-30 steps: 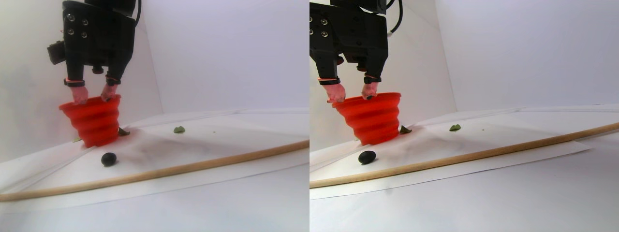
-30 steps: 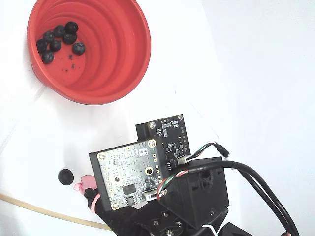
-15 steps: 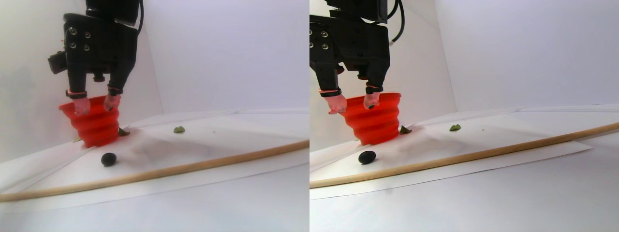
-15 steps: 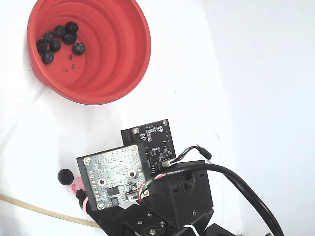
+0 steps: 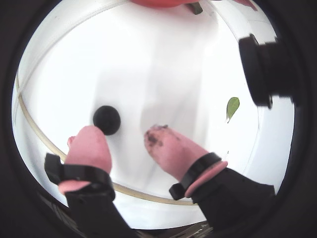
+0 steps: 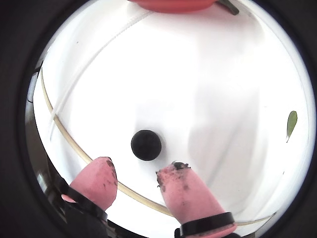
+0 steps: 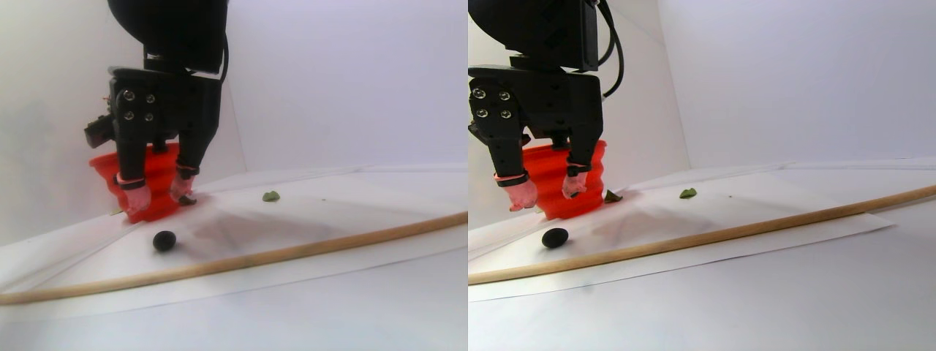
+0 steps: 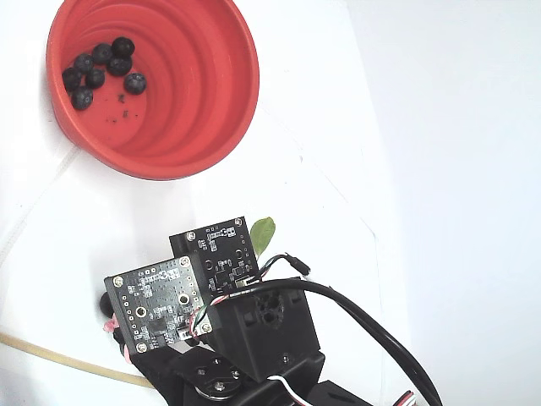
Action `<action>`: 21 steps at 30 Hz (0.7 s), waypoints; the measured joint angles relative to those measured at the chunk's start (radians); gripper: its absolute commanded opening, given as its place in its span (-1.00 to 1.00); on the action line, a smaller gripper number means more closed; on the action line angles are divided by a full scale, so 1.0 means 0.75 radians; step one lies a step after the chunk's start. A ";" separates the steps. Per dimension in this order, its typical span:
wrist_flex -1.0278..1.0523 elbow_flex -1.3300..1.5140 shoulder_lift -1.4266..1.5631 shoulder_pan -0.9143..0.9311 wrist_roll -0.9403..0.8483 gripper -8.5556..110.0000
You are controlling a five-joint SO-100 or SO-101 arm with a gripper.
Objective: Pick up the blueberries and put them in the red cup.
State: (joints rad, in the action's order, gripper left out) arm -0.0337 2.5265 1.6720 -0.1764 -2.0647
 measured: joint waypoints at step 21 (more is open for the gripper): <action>-0.223 -0.067 -0.274 0.012 -0.082 -0.52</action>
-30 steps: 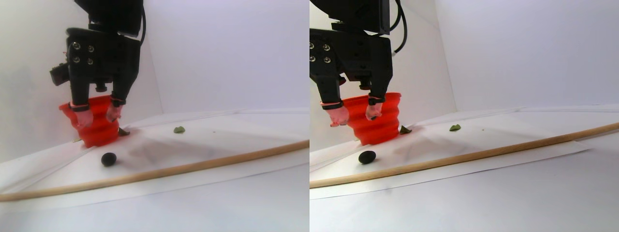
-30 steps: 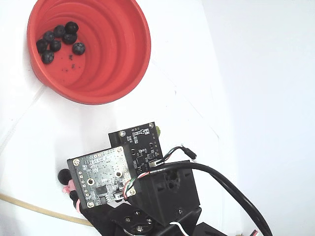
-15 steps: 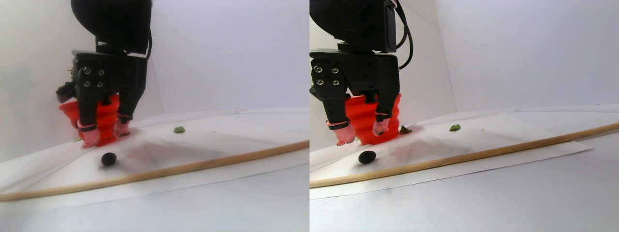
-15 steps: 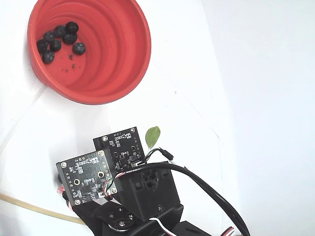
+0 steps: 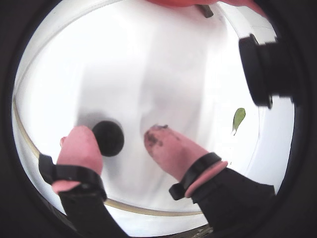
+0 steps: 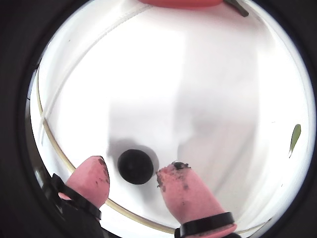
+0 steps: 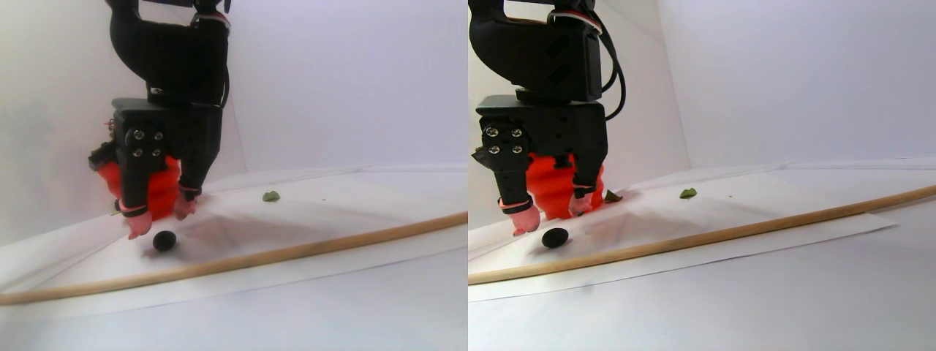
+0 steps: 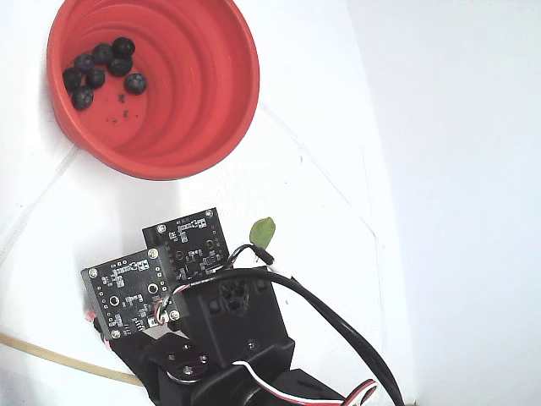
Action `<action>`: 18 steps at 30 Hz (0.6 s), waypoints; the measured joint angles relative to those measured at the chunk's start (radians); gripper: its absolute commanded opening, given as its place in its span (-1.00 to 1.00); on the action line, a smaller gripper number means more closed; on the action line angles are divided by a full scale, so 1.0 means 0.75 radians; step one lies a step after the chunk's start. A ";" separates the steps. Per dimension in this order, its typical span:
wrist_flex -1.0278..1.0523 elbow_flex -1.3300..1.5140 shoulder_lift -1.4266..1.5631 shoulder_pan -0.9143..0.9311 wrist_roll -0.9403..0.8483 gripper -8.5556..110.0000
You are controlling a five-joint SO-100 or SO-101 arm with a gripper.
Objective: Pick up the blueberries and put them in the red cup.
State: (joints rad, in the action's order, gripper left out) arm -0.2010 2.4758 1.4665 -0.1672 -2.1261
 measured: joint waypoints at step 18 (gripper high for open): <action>-0.129 -0.014 -0.157 0.006 -0.014 -0.53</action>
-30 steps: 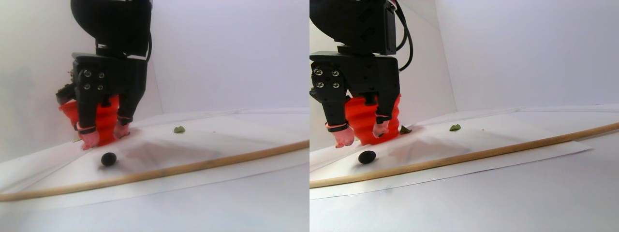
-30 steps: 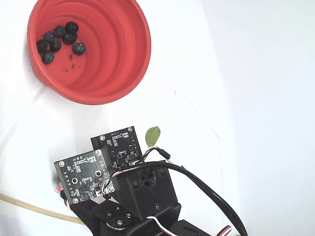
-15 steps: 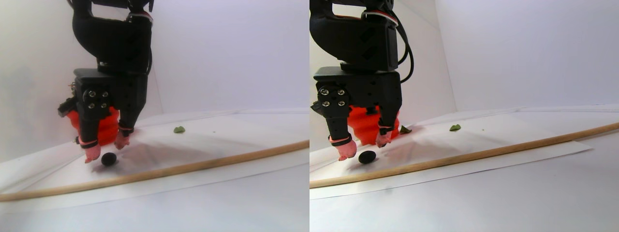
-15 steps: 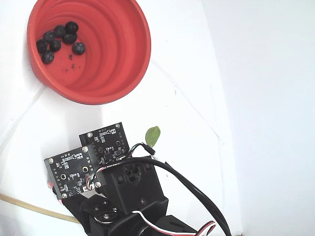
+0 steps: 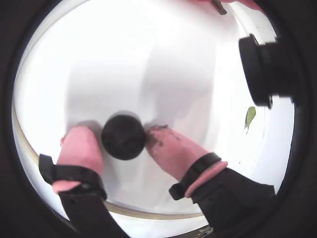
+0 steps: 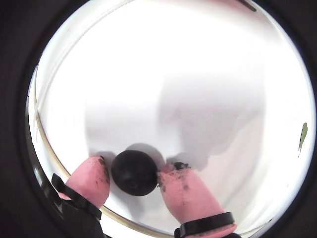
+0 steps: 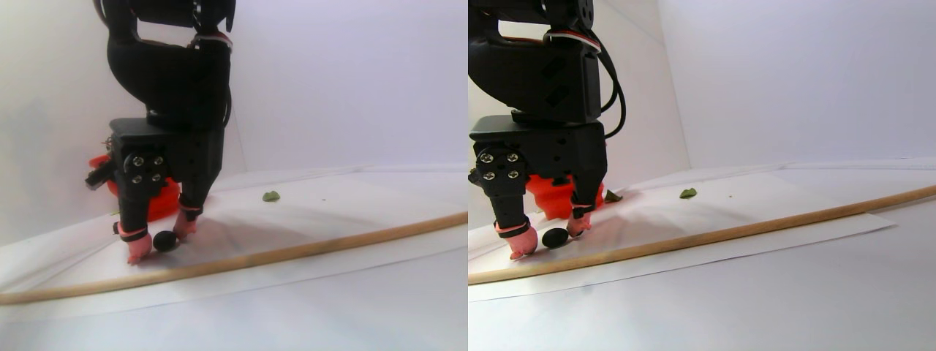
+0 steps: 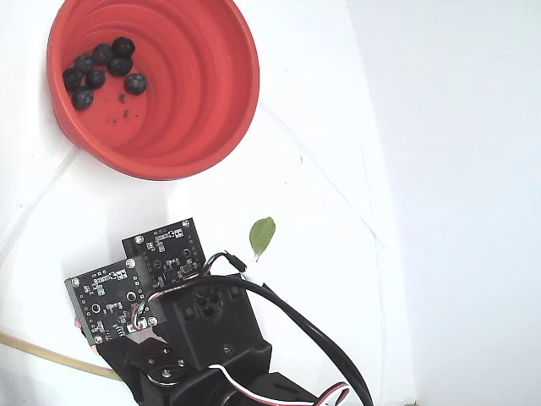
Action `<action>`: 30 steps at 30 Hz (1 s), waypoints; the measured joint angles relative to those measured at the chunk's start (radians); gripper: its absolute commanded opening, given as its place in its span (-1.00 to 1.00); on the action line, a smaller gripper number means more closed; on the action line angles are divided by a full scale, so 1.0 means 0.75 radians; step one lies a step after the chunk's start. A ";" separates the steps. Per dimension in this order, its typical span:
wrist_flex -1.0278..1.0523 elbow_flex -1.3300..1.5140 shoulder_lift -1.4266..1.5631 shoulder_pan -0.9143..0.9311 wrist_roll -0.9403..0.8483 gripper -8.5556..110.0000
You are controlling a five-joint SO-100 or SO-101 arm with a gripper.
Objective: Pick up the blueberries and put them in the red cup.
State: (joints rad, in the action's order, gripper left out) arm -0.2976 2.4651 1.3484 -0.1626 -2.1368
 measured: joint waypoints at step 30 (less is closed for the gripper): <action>-0.045 -0.027 -0.043 0.000 -0.029 -0.65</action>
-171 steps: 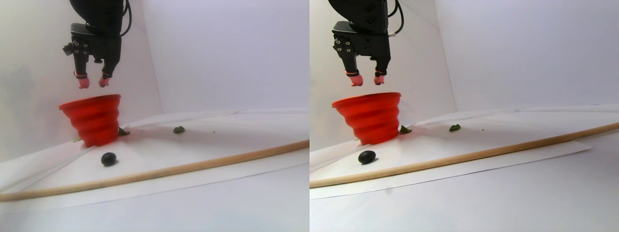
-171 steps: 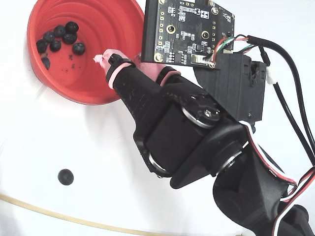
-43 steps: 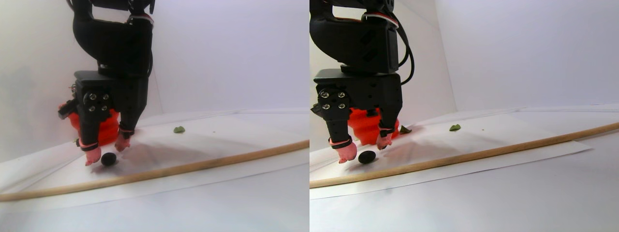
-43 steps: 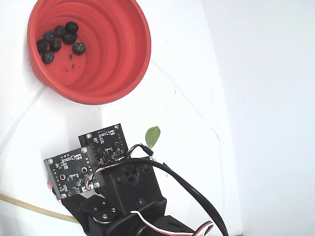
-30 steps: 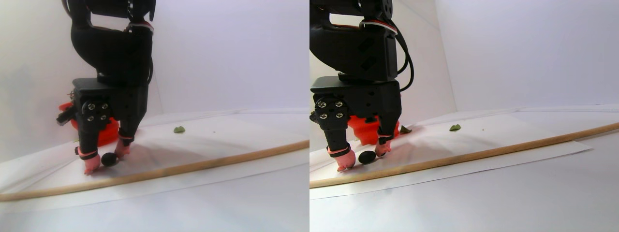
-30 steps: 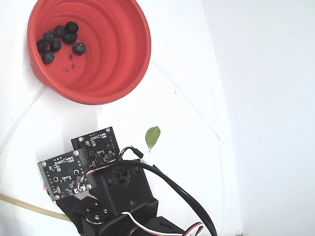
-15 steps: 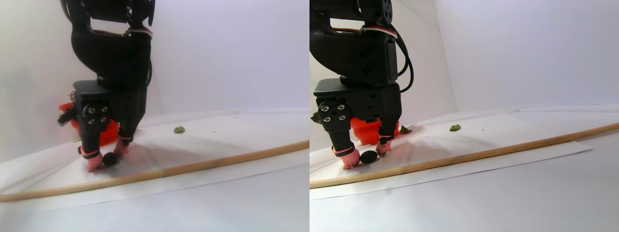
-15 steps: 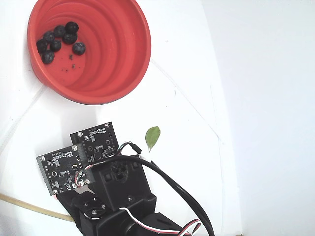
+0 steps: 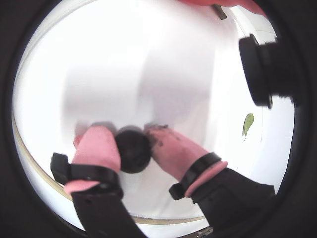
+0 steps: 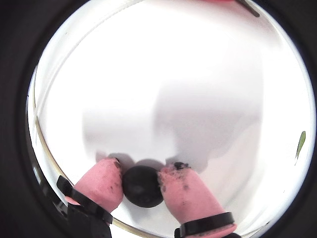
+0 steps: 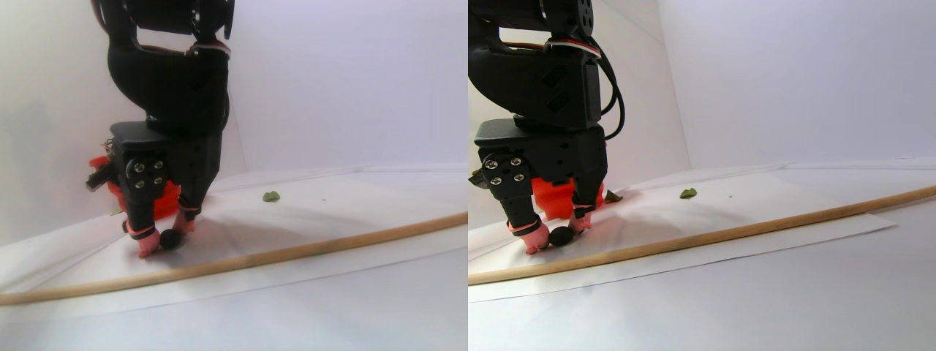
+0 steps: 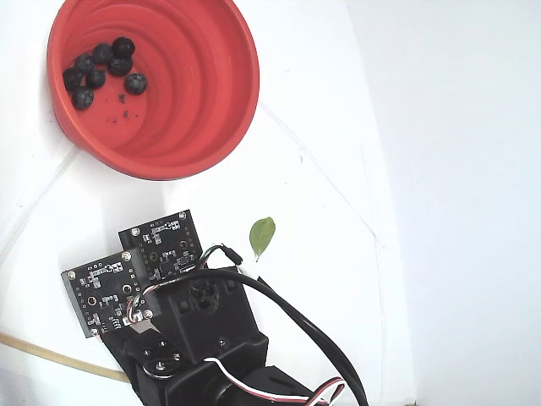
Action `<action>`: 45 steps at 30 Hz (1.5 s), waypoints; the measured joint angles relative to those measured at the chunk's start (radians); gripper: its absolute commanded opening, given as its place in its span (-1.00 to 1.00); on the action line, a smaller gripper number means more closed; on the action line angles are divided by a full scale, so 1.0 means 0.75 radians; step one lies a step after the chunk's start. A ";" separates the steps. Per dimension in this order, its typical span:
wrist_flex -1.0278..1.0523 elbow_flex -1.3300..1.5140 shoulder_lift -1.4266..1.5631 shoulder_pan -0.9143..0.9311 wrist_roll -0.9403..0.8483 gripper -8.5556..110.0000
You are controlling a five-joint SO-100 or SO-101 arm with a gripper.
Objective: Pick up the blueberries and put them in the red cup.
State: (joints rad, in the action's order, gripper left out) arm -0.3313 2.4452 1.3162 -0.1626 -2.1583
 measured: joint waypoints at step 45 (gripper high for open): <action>0.380 -0.053 0.403 -0.074 0.147 -0.65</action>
State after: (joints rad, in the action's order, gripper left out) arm -0.0460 2.4053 1.6183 -0.2178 -2.0479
